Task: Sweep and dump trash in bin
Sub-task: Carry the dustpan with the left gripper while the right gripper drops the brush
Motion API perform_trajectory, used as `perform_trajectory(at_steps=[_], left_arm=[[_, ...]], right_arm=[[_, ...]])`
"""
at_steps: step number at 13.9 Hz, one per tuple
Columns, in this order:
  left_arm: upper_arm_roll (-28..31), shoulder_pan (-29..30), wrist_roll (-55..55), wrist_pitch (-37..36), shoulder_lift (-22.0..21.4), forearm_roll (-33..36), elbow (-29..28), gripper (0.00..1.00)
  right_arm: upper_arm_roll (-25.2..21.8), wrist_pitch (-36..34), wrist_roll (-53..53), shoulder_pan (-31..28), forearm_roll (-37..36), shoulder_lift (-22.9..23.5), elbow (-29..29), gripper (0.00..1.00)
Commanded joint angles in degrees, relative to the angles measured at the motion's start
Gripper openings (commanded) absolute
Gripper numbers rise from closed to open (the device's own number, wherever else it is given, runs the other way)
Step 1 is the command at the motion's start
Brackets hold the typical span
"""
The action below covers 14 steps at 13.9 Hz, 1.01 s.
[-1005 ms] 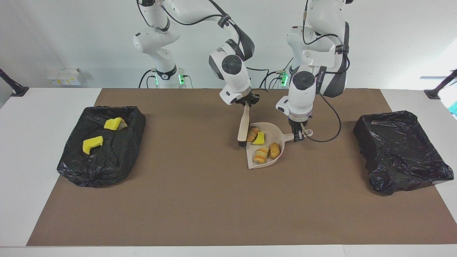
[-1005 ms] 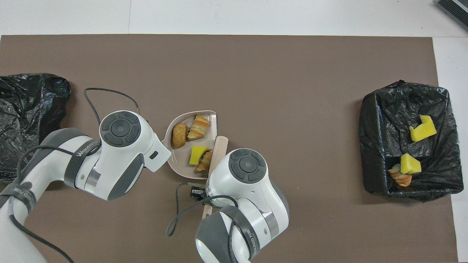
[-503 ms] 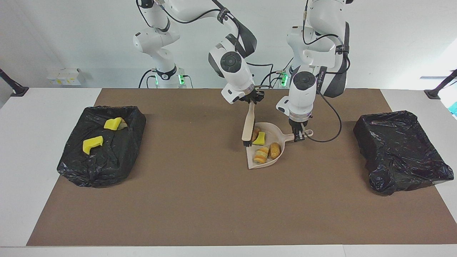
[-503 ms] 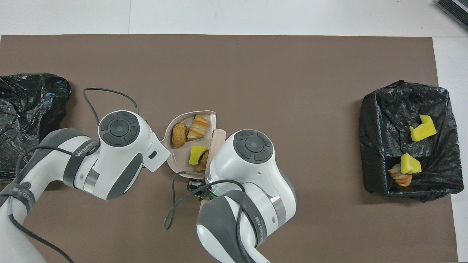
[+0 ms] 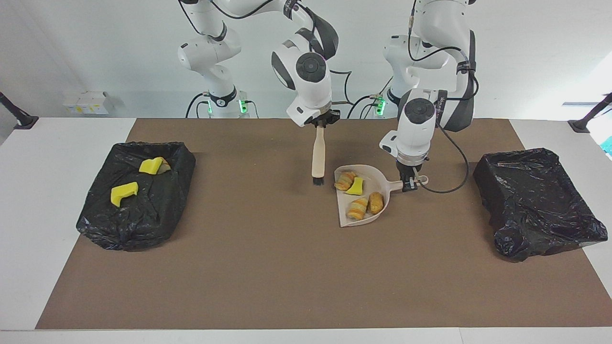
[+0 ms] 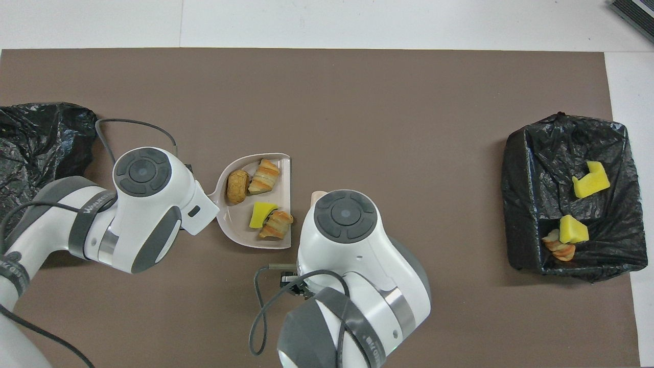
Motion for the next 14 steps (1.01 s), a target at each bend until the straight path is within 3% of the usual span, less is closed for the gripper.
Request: perform_trajectory(at_steps=[1, 6, 8, 14], left_arm=[[0.0, 3.6, 3.1, 1.2, 0.0, 0.6, 0.2, 0.00], [-0.1, 7.7, 7.5, 1.1, -0.2, 0.3, 2.8, 0.00], [-0.1, 10.9, 8.3, 1.1, -0.4, -4.5, 2.9, 0.00], [-0.1, 18.6, 21.2, -1.1, -0.6, -9.2, 9.1, 0.00]], right_arm=[[0.3, 0.4, -1.2, 3.8, -2.9, -1.4, -3.2, 0.00], [0.3, 4.7, 1.5, 9.3, -2.9, -1.9, -9.2, 0.00], [0.3, 8.5, 3.7, 10.9, -2.9, -1.7, -11.7, 0.00], [0.3, 19.1, 4.9, 12.6, -2.4, -1.2, -17.4, 0.00]])
